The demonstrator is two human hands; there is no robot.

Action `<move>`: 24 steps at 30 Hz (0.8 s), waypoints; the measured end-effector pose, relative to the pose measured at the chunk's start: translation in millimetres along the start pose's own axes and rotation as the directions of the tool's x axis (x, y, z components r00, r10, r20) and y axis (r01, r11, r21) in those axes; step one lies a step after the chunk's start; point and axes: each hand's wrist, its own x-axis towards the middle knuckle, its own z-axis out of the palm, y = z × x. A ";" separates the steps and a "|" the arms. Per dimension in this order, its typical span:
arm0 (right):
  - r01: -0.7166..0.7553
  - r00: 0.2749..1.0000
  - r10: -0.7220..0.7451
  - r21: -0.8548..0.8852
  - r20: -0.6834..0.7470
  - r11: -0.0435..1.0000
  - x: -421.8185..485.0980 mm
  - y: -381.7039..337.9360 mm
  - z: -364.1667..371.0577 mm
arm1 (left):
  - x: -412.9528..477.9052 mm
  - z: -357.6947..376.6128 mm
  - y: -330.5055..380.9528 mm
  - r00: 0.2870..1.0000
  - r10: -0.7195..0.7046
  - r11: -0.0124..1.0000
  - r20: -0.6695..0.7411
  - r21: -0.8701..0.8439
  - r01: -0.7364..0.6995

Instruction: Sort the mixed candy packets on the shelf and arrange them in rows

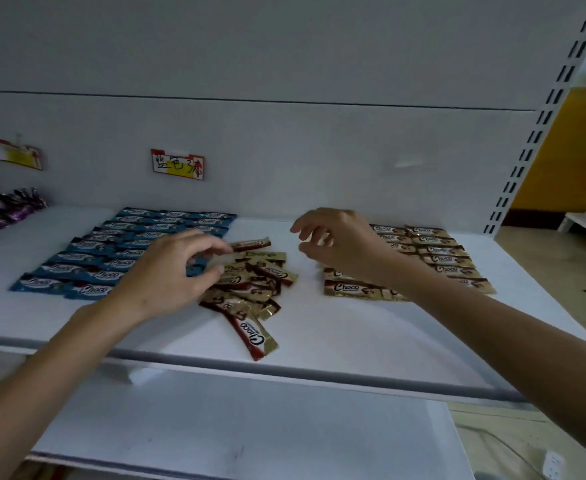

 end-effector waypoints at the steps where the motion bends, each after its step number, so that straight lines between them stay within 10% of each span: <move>1: 0.009 1.000 -0.009 0.001 0.023 1.000 9.5 -3.0 5.1 | -2.9 -1.7 -4.8 1.000 -0.012 1.000 0.022 0.007 0.012; 24: -0.051 0.963 0.085 -0.135 0.257 0.990 58.2 -4.0 37.3 | 17.9 15.0 -7.8 0.991 -0.023 1.000 0.133 0.010 0.022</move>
